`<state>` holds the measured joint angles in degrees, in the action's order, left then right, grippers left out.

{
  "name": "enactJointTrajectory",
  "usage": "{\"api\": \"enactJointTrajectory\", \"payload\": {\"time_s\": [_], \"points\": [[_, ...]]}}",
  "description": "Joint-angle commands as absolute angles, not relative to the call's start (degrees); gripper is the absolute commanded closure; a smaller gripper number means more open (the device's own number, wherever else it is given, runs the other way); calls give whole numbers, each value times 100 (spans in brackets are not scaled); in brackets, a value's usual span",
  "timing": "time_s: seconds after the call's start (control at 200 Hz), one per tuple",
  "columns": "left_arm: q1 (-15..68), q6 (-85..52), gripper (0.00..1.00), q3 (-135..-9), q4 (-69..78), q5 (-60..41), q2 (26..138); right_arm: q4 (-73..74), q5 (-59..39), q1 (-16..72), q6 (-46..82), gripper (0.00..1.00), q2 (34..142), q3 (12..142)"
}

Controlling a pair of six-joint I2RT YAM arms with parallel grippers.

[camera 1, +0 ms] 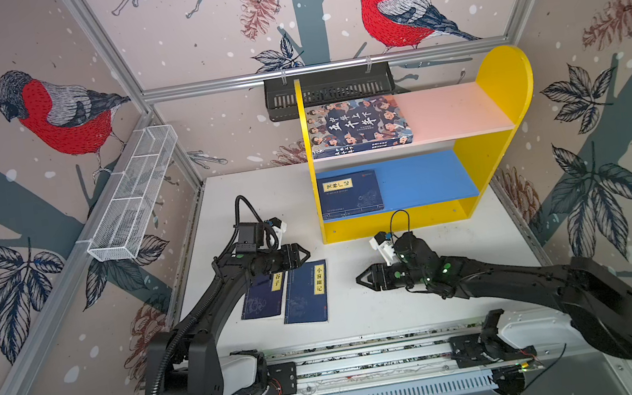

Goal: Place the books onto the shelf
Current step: 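Move the right gripper from the shelf down to the dark-blue book on the table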

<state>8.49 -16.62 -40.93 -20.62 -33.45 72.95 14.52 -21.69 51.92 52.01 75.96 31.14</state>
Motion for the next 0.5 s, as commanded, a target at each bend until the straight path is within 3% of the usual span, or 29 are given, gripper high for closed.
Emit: {"api": "enactJointTrajectory", "payload": {"time_s": [0.0, 0.245, 0.495], "points": [[697, -2010, 29, -3880, -1667, -3439, 7218, 2394, -1851, 5473, 5652, 42, 8206, 3522], [668, -1915, 29, -3894, -1591, -3311, 7121, 1646, -1530, 5823, 5568, 45, 9881, 4913], [659, -1864, 29, -3885, -1582, -3305, 7022, 156, -747, 6081, 5375, 53, 10463, 5847]]}}
